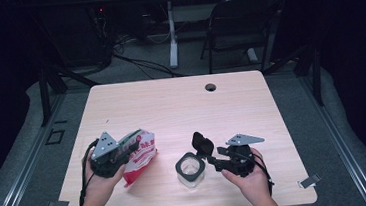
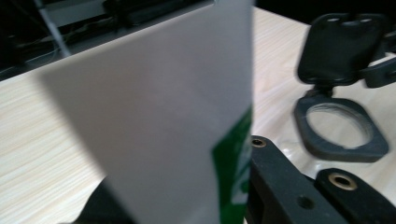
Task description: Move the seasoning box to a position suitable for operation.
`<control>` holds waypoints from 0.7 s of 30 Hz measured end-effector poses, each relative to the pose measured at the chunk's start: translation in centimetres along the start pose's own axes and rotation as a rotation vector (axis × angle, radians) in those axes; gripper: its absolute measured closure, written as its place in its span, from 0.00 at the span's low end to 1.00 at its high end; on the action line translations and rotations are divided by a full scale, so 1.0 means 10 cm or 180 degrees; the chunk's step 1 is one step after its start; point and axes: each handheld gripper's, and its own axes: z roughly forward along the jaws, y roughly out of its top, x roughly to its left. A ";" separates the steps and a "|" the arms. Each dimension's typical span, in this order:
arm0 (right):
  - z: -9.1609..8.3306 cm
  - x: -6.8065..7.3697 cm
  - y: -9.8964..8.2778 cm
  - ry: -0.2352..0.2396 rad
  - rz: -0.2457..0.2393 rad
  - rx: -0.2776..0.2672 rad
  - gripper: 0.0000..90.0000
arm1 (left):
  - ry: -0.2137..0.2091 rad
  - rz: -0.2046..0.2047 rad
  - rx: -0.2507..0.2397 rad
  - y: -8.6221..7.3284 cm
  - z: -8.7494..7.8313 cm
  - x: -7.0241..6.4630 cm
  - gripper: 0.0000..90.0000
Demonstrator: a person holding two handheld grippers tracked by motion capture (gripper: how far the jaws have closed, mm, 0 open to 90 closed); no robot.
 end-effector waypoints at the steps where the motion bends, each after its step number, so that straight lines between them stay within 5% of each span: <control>1: 0.00 0.00 0.00 0.0004 0.0001 -0.0003 0.52 | -0.0027 0.0012 0.0009 0.01 0.02 -0.04 1.00; 8: -0.01 -0.01 0.00 -0.0005 0.0005 0.0007 0.56 | -0.0251 0.0108 0.0061 -0.02 0.14 -0.23 1.00; 21: -0.19 -0.05 0.10 0.0208 0.0056 0.0026 0.75 | -0.0356 0.0067 0.0124 -0.13 0.18 -0.25 0.99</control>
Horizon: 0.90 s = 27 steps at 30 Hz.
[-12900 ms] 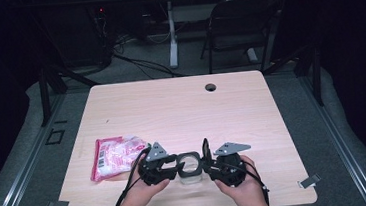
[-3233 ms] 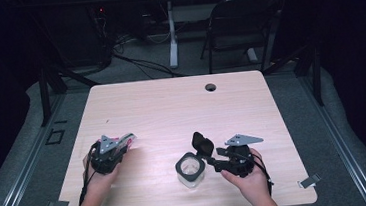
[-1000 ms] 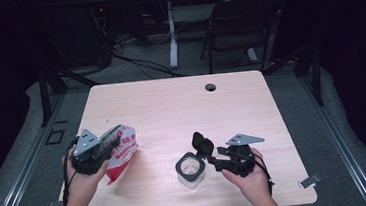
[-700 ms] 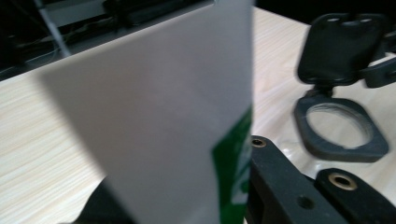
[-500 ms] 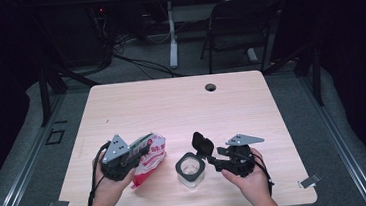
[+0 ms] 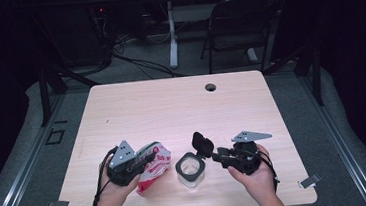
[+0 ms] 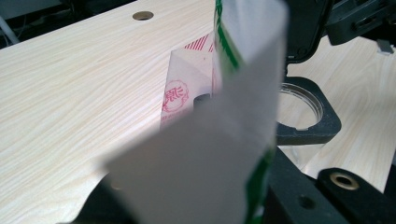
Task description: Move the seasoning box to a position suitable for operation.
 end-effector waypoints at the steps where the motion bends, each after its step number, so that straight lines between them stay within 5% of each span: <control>1: -0.02 0.00 0.01 0.0038 0.0003 -0.0005 0.77 | -0.0002 -0.0002 -0.0009 -0.01 0.00 0.00 0.99; 8: -0.23 0.13 0.14 0.0129 -0.0175 -0.0076 0.82 | -0.0105 -0.0098 -0.0042 -0.05 0.00 0.00 0.97; 18: -0.27 0.38 0.31 0.0219 -0.0399 -0.0035 0.84 | -0.0114 -0.0138 -0.0075 -0.08 -0.01 0.00 0.92; 27: 0.16 0.63 0.40 0.0422 -0.0604 0.0190 0.84 | -0.0050 -0.0201 -0.0073 -0.14 -0.03 0.02 0.89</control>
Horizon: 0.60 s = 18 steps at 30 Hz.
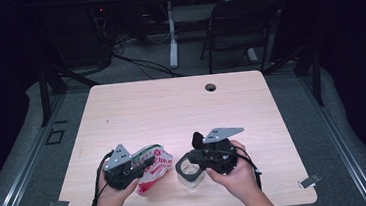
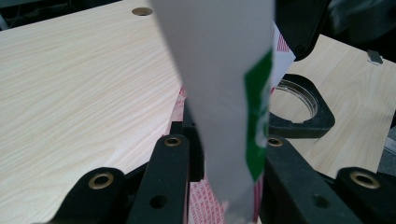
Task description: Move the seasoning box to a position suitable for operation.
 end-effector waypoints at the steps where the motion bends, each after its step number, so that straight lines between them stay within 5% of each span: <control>1: 0.06 0.01 0.01 0.0015 -0.0023 0.0044 0.84 | 0.0003 -0.0005 0.0000 0.00 0.00 0.00 0.89; 10: 0.39 0.15 0.08 0.0157 -0.0204 0.0180 0.80 | 0.0062 -0.0032 0.0001 -0.06 -0.05 0.00 0.85; 18: 0.54 0.14 0.07 0.0166 -0.0155 0.0221 0.79 | 0.0053 -0.0031 -0.0013 -0.10 -0.08 -0.02 0.83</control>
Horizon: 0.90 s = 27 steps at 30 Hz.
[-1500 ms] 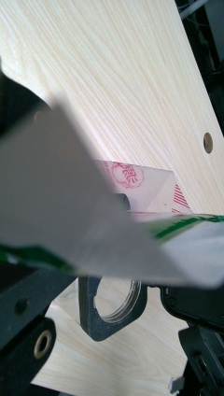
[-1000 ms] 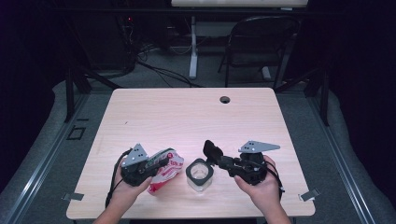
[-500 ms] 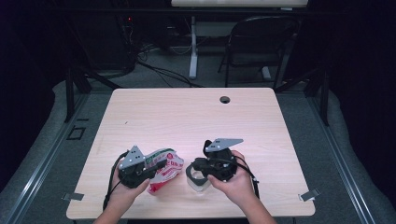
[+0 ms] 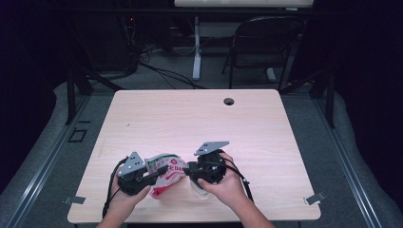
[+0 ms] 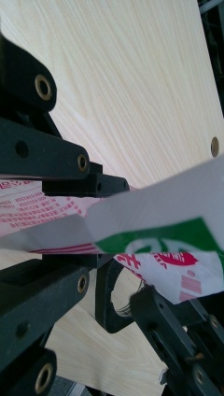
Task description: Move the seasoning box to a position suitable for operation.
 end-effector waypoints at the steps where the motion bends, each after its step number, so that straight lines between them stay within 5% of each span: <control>1: 0.03 0.00 -0.01 -0.0003 -0.0010 0.0035 0.79 | 0.0006 -0.0012 -0.0009 -0.01 0.00 0.00 0.83; 11: 0.19 -0.03 -0.02 -0.0001 -0.0016 0.0228 0.95 | -0.0089 -0.0112 0.0017 -0.07 0.00 0.00 0.81; 18: 0.20 -0.03 -0.01 0.0018 -0.0028 0.0196 1.00 | -0.0139 0.0065 0.0111 -0.06 -0.03 -0.05 0.98; 27: 0.15 -0.06 0.03 0.0130 0.0048 0.0038 1.00 | 0.0012 0.0123 0.0007 0.01 -0.09 -0.02 1.00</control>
